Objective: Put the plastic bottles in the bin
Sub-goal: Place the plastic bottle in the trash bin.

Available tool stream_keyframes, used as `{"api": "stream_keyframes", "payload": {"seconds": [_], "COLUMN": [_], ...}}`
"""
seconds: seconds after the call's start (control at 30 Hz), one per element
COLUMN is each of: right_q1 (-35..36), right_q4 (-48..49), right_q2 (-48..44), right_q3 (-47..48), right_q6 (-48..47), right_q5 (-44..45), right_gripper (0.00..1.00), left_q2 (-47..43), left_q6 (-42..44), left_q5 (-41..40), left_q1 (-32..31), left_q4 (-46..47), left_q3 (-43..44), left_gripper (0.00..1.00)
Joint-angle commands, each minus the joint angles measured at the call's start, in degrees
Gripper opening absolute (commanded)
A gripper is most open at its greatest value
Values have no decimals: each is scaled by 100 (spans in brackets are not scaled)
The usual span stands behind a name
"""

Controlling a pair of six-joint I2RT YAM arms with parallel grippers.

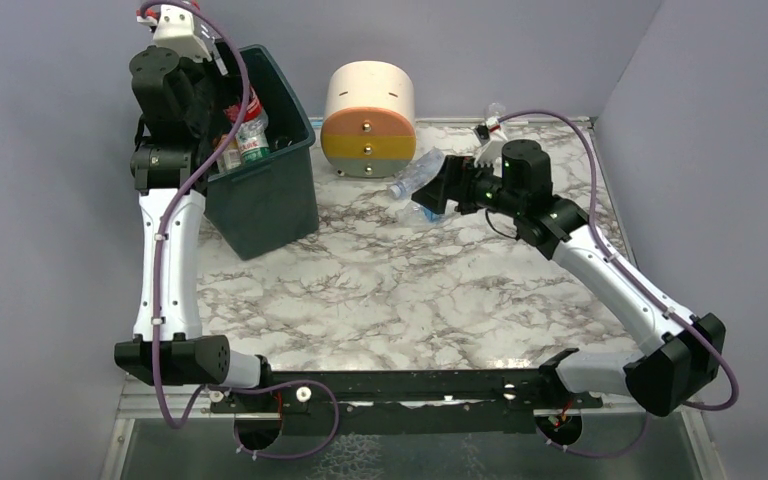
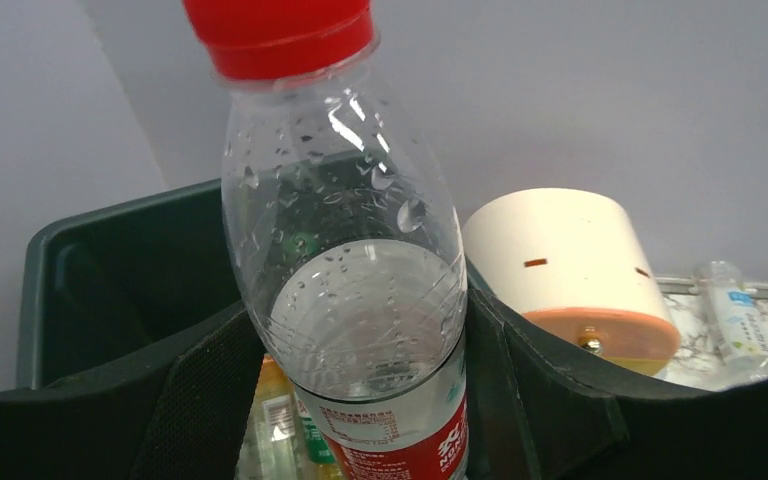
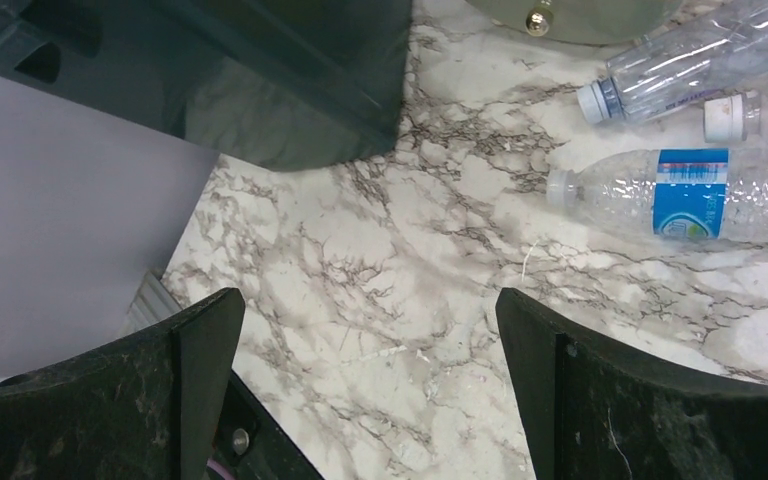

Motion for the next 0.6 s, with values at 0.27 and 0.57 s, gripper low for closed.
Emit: {"api": "stream_keyframes", "payload": {"seconds": [0.27, 0.57], "right_q1": [-405, -1213], "right_q4": [-636, -435], "right_q2": [867, 1981], "right_q3": [632, 1174], "right_q6": [-140, -174], "right_q5": [623, 686], "right_gripper": [100, 100], "left_q2": [295, -29], "left_q6": [-291, -825], "left_q5": [-330, 306], "left_q1": [361, 402], "left_q4": [-773, -967], "left_q3": [308, 306], "left_gripper": [99, 99]}}
